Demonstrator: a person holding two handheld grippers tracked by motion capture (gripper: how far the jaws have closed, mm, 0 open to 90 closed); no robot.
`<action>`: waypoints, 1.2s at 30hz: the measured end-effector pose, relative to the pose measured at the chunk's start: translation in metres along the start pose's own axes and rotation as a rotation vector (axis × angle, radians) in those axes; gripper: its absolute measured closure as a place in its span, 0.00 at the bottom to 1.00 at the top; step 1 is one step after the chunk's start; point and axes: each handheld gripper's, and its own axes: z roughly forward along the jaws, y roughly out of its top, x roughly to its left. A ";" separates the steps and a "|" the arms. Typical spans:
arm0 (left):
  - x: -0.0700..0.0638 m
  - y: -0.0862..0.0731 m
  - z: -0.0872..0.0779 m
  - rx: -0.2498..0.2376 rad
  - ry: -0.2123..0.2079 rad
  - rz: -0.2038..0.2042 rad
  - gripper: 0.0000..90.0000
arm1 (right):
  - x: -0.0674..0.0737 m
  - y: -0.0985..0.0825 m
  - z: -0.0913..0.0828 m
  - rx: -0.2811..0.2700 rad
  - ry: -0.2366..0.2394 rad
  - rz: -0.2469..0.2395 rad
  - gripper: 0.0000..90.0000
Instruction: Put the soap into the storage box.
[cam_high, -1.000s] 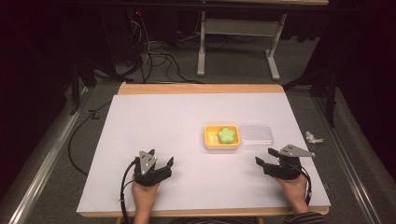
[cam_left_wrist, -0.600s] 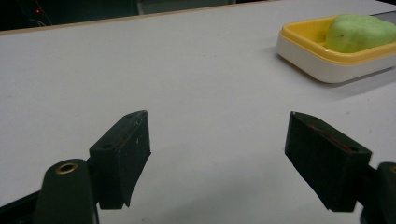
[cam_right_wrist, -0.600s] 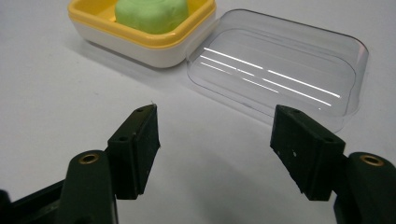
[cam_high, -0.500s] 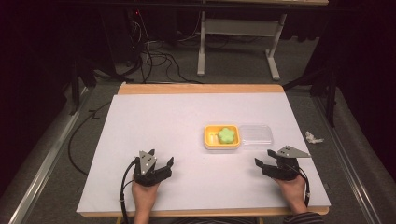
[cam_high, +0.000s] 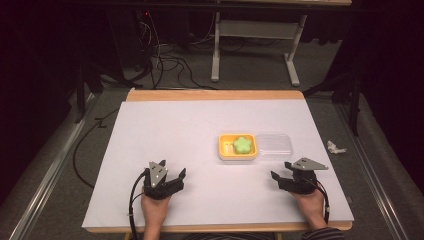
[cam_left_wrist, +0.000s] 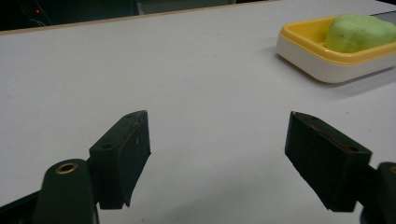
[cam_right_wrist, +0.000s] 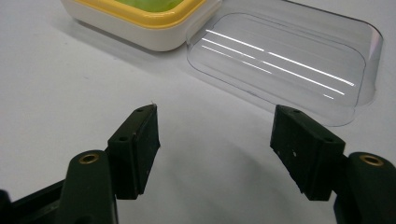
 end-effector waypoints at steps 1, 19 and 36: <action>0.000 0.000 0.000 0.000 0.000 0.000 0.26 | 0.000 0.000 0.000 -0.001 0.000 -0.002 0.37; 0.000 0.000 -0.001 -0.003 -0.005 -0.006 0.25 | 0.004 0.000 0.005 0.034 -0.028 -0.040 0.37; 0.000 0.001 -0.002 -0.009 -0.019 -0.011 0.25 | 0.004 0.000 0.006 0.056 -0.044 -0.041 0.37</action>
